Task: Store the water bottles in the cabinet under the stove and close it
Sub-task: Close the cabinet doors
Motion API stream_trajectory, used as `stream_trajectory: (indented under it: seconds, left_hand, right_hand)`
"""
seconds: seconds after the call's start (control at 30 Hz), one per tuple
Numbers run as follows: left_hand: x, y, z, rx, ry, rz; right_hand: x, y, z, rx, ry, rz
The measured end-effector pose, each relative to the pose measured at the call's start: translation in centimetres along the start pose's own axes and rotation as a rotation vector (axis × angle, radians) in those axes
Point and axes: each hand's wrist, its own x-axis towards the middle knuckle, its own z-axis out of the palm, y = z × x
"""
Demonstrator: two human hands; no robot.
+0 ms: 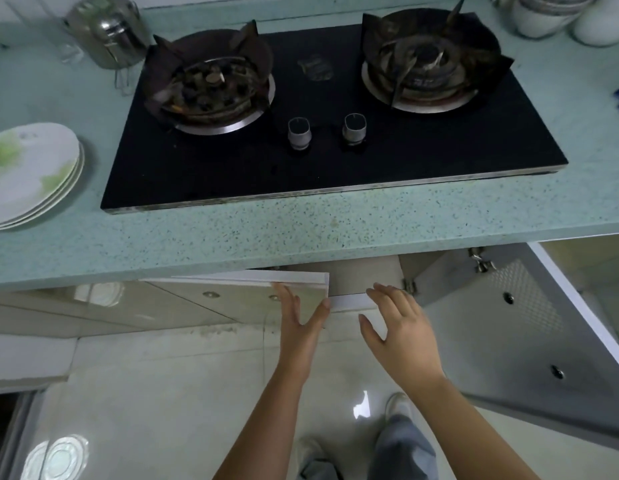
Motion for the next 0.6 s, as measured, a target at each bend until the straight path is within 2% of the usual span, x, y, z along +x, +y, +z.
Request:
stream_trajectory:
  seconds: [0.4, 0.6]
  left_hand:
    - [3.2, 1.8, 2.0, 0.111, 0.029, 0.002]
    - [0.8, 1.8, 2.1, 0.451, 0.012, -0.072]
  right_hand:
    - [0.2, 1.6, -1.2, -0.035, 0.015, 0.013]
    - [-2.5, 4.1, -3.7, -0.020, 0.000, 0.137]
